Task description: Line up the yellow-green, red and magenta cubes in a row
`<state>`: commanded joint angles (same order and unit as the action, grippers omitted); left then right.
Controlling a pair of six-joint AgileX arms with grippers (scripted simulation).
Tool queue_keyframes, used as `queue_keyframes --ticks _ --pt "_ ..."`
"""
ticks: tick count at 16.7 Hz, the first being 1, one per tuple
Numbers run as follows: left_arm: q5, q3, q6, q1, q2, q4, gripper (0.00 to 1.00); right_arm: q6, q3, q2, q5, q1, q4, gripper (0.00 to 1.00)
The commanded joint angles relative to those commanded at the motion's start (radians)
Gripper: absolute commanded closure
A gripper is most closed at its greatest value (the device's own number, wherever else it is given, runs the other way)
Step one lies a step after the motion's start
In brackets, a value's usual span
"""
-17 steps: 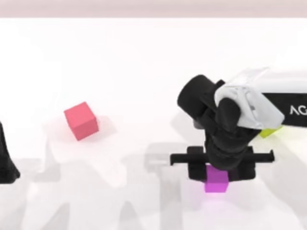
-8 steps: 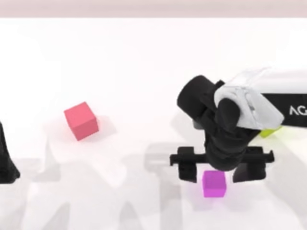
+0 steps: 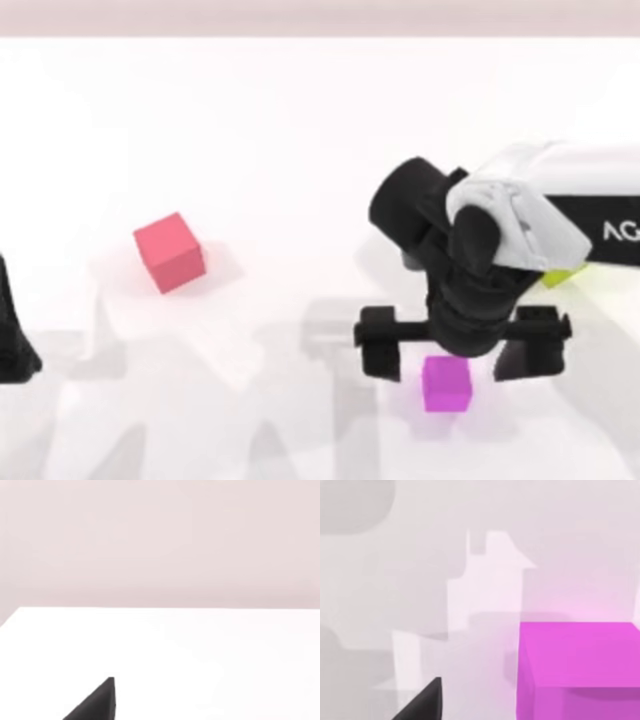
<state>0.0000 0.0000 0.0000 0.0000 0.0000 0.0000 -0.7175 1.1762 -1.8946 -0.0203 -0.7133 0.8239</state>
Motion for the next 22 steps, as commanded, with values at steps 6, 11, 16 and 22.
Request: queue_keyframes --ticks 6,11,16,22 --pt "0.000 0.000 0.000 0.000 0.000 0.000 0.00 -0.004 0.102 0.052 0.000 -0.008 0.164 0.00" --pt "0.000 0.000 0.000 0.000 0.000 0.000 0.00 -0.001 0.168 0.097 0.000 -0.012 0.265 0.00" --pt "0.001 0.031 0.014 -0.007 0.031 -0.022 0.00 0.013 0.137 0.124 0.002 -0.012 0.243 0.00" --pt "0.001 0.353 0.150 -0.061 0.378 -0.241 0.00 0.140 -0.130 0.465 0.014 -0.008 0.054 0.00"
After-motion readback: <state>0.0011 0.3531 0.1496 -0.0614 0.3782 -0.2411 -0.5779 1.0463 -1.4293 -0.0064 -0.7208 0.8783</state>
